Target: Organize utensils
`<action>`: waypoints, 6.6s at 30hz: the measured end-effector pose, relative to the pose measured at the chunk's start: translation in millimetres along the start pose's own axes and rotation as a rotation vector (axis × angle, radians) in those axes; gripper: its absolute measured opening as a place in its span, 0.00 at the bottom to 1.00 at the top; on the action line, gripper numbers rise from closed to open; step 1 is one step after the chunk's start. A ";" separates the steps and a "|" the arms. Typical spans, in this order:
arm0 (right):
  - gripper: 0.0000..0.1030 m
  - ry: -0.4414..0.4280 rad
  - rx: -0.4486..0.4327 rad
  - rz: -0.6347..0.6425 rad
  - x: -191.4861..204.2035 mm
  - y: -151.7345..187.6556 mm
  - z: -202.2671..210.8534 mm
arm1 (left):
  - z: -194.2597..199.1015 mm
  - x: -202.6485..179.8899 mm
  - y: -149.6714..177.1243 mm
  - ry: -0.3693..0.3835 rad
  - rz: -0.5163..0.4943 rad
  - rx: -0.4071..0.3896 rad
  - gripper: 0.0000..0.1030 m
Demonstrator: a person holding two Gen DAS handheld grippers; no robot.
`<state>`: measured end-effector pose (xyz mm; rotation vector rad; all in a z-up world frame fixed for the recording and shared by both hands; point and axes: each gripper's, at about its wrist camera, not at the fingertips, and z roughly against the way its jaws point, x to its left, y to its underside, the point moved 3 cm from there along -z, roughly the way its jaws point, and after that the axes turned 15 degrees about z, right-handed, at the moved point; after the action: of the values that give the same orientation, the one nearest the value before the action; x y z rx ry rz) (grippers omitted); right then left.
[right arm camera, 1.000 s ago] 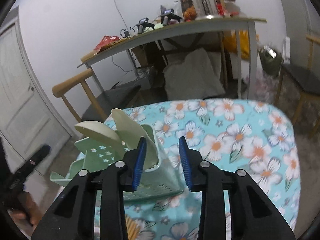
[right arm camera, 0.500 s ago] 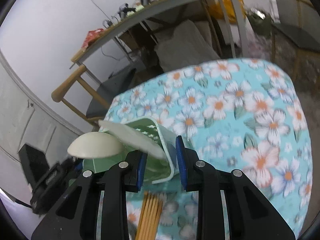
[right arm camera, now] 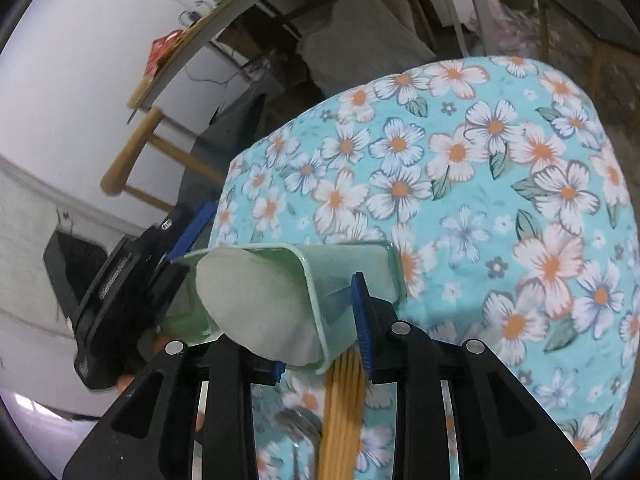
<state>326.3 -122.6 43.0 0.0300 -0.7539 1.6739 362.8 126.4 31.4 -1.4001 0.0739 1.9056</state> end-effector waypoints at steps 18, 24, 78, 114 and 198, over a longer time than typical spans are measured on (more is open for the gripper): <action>0.48 0.079 -0.311 0.234 7.8 15.1 87.2 | 87.1 -41.0 34.5 -0.036 -0.224 -0.116 0.25; 0.48 0.158 -0.486 0.339 8.8 106.0 114.9 | 122.0 13.8 111.6 -0.082 -0.281 -0.050 0.25; 0.07 -0.223 -0.056 0.536 50.8 184.1 -60.8 | 100.2 135.3 123.8 -0.152 -0.022 0.263 0.01; 0.02 -0.077 -0.554 0.514 115.5 -12.2 115.3 | 161.3 -74.8 -8.3 0.008 -0.339 -0.267 0.01; 0.00 0.389 -0.705 0.806 113.9 19.1 34.1 | 128.5 6.3 73.1 0.013 -0.375 -0.155 0.19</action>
<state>266.7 -41.0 108.4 -1.1941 -1.0873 1.9522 216.4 136.5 50.1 -1.4129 -0.3156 1.6167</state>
